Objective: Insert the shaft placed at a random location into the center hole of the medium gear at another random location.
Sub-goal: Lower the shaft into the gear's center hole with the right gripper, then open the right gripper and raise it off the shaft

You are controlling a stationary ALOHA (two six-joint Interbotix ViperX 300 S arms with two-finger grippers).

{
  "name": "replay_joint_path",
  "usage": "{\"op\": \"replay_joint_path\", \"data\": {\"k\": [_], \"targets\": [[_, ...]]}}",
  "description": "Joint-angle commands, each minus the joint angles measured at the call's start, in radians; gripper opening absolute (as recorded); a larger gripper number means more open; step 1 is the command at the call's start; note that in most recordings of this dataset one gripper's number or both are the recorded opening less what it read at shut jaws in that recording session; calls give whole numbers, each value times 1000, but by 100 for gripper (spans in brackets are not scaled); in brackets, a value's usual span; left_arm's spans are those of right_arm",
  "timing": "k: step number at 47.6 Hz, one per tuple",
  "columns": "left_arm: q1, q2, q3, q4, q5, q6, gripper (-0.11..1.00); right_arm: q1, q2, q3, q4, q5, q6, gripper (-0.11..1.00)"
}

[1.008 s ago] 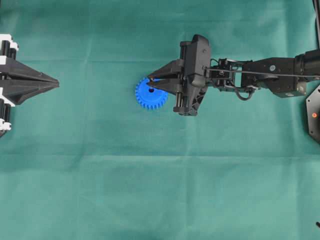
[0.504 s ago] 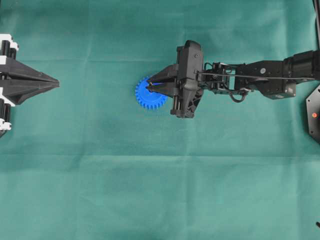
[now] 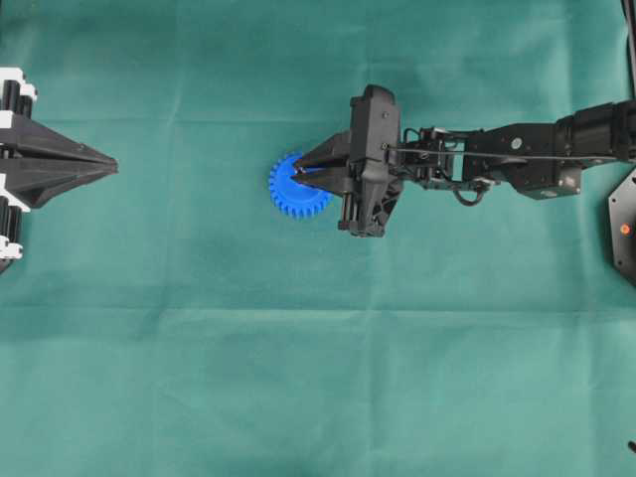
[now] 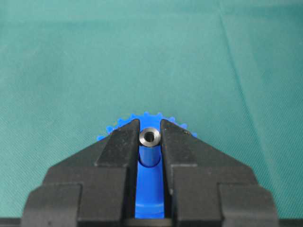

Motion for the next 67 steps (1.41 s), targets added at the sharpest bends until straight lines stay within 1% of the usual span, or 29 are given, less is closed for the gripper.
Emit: {"op": "replay_joint_path", "data": {"k": [1,23,49,51,52,57,58,59,62,64,65,67], "targets": [[2,8,-20,3,-5,-2,0,2,-5,-25,3,-17,0,13],[2,8,-18,3,-5,-2,0,2,23,-28,3,-17,0,13],[2,6,-20,3,-5,-2,0,2,25,-25,3,-29,0,14],[2,8,-18,3,-5,-2,0,2,25,-25,3,-29,0,21],[2,8,-18,3,-5,-2,0,2,25,-25,3,-29,0,26],[2,8,-20,3,-5,-2,0,2,26,-26,3,-29,0,56],[2,8,-18,3,-3,-2,0,2,25,-26,3,-29,0,65],[2,8,-18,3,-3,-2,0,2,25,-25,3,-29,0,71],[2,8,-18,3,0,-2,0,2,25,-26,3,-28,0,87],[2,8,-20,3,2,-2,0,2,25,-26,3,-28,0,93],[2,6,-18,3,2,-2,0,2,25,-26,3,-28,0,94],[2,8,-20,3,2,-2,0,2,25,-26,3,-28,0,92]]}}
